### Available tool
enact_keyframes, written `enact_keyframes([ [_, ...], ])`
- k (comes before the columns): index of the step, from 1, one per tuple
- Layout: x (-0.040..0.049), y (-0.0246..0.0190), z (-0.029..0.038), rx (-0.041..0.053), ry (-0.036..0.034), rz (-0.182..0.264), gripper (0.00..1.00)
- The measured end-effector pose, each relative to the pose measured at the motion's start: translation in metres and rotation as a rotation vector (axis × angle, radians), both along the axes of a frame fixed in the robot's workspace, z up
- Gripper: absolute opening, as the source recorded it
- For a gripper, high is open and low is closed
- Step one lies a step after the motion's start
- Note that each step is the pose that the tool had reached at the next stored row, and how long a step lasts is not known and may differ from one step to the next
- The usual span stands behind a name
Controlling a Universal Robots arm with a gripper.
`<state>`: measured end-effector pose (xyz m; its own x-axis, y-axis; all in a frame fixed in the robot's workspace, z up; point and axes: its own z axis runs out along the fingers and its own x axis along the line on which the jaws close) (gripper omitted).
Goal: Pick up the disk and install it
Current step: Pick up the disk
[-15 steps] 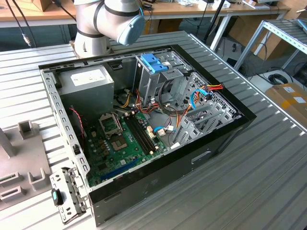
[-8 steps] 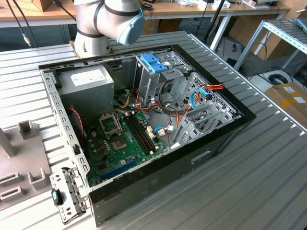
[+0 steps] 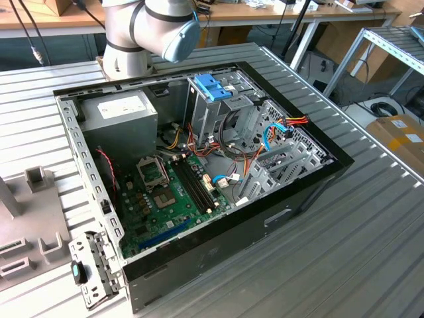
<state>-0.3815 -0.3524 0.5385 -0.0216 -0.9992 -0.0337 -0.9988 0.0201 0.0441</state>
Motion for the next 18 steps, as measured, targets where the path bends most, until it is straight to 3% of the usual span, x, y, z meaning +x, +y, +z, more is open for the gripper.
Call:
enact_keyframes([
  [18,0.0138,0.0,0.0,0.0,0.0,0.0,0.37],
])
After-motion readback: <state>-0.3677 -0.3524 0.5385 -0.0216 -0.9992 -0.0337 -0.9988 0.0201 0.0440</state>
